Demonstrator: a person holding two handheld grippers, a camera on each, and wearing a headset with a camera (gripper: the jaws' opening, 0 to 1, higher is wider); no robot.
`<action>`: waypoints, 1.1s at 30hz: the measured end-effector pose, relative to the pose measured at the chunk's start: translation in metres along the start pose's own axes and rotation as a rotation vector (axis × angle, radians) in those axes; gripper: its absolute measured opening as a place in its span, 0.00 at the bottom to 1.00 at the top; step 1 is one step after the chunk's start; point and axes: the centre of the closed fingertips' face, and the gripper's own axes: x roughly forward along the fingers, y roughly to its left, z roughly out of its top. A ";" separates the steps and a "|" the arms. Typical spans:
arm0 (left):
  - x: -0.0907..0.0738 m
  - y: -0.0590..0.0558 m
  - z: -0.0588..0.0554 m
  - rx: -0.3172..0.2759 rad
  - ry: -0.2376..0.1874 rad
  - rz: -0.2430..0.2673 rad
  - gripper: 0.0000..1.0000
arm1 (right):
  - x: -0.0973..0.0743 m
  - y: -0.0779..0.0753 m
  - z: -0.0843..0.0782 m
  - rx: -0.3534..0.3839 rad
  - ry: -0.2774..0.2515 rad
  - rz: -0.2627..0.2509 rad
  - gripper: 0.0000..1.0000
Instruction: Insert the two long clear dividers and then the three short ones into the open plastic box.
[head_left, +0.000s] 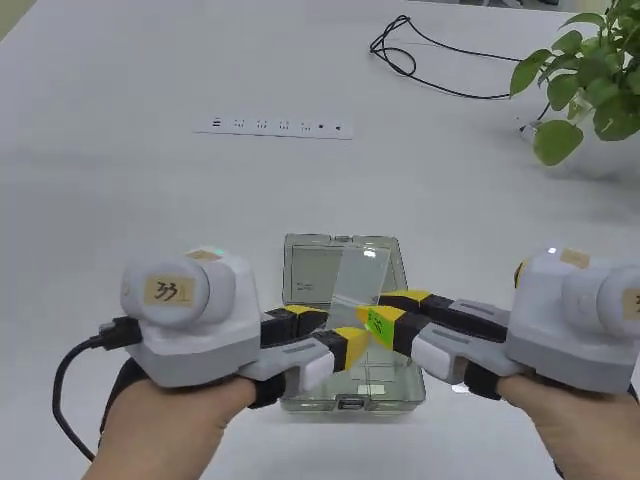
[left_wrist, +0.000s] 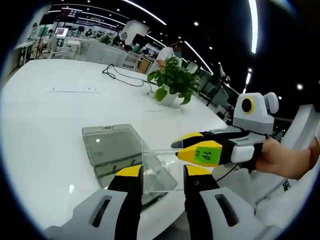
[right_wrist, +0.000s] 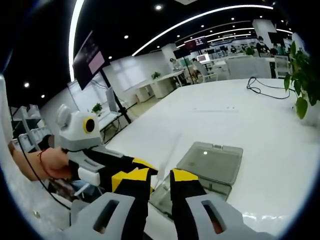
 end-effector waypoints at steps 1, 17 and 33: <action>0.000 0.000 0.000 0.004 0.003 0.000 0.30 | 0.000 0.000 0.000 0.001 -0.001 -0.002 0.16; 0.000 0.002 -0.002 0.030 0.007 0.021 0.30 | 0.004 -0.002 -0.005 0.075 0.006 -0.038 0.07; 0.002 -0.002 -0.006 0.056 0.008 -0.007 0.33 | 0.002 -0.004 -0.003 0.135 0.010 -0.055 0.06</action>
